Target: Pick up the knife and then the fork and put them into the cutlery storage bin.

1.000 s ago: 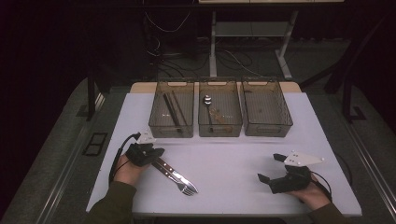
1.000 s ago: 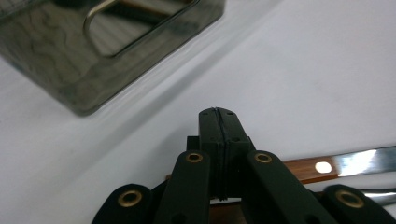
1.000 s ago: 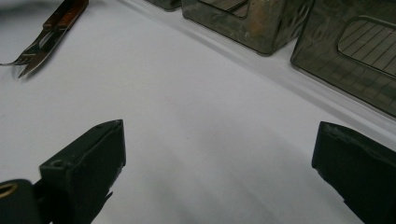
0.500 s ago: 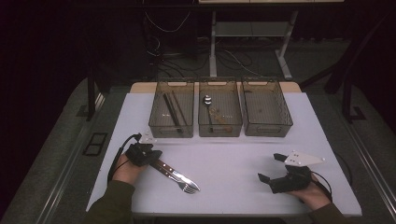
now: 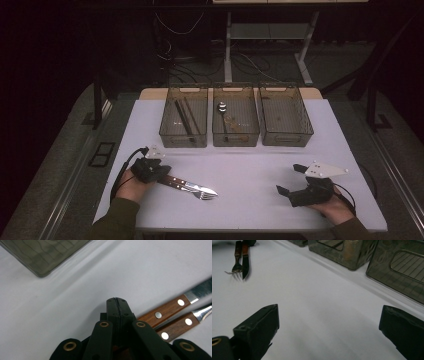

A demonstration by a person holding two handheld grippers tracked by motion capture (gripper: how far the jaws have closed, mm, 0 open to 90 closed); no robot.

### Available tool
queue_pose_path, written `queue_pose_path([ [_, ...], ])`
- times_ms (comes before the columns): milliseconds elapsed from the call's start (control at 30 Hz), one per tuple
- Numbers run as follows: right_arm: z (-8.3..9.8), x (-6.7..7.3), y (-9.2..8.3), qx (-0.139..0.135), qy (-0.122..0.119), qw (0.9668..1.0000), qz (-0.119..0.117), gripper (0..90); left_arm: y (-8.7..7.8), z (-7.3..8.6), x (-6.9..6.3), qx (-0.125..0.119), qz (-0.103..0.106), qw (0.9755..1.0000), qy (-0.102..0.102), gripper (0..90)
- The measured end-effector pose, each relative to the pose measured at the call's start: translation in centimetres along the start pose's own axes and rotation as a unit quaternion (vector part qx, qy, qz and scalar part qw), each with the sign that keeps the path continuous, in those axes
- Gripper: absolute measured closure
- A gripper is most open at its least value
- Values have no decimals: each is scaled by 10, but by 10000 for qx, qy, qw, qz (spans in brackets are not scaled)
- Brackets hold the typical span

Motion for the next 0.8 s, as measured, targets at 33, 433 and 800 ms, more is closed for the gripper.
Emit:
queue_pose_path([
  [33,0,0,0,-2,2,10000,-1,31,-1,1,1,-10,15,10000,72,895],
  [433,0,0,0,-7,-30,10000,5,31,-15,16,-8,-3,170,9999,-19,895],
  [800,0,0,0,-2,-1,10000,12,31,-26,26,-15,66,254,9996,-90,895],
])
Point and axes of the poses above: each handheld gripper's, and its own axes: y roughly forward along the jaws, z roughly out of its underside, x roughly to its left, the point moved 1 cm from there along y, roughly forward along the jaws, and after that the axes turned 12 degrees about -z, right-handed, at the moved point
